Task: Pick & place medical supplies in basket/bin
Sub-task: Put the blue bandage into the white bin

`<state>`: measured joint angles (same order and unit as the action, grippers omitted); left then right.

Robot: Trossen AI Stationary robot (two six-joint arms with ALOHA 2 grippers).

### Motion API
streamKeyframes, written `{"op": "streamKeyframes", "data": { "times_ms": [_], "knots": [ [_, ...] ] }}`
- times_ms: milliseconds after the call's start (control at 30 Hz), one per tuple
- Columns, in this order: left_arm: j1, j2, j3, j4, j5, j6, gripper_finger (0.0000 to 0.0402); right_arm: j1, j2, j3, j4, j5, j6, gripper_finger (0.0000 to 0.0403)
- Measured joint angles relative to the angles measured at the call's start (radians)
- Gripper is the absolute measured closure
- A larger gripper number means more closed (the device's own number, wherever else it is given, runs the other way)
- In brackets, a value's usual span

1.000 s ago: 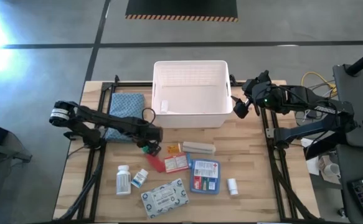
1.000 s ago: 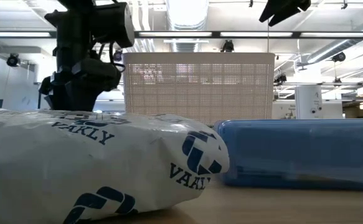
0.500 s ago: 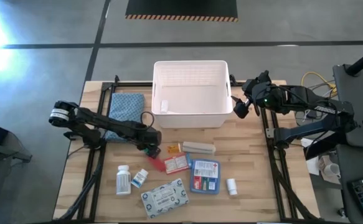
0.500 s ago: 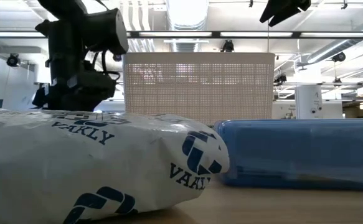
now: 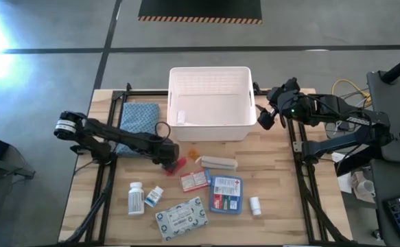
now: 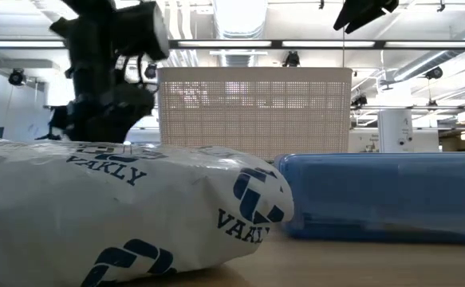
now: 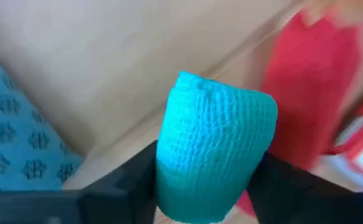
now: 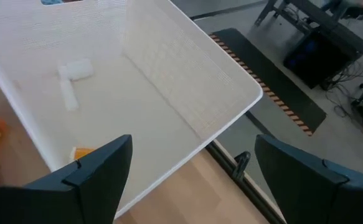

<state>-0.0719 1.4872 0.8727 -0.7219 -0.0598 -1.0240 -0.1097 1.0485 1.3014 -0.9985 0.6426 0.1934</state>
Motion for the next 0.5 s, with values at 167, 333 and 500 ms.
{"op": "streamKeyframes", "data": {
  "times_ms": [167, 333, 500],
  "knots": [
    [-0.016, 0.000, 0.165, -0.137, -0.006, 0.012, 0.0272, 0.000, 0.000, 0.000, 0.000, 0.012, -0.021, 0.0075],
    [-0.072, 0.000, 0.437, -0.359, -0.069, 0.019, 0.0274, 0.000, -0.001, 0.000, 0.001, 0.008, -0.022, 0.0075],
    [-0.104, -0.002, 0.741, -0.419, -0.235, 0.097, 0.0268, 0.000, -0.002, 0.000, 0.001, -0.006, -0.034, 0.0075]
  ]
}}
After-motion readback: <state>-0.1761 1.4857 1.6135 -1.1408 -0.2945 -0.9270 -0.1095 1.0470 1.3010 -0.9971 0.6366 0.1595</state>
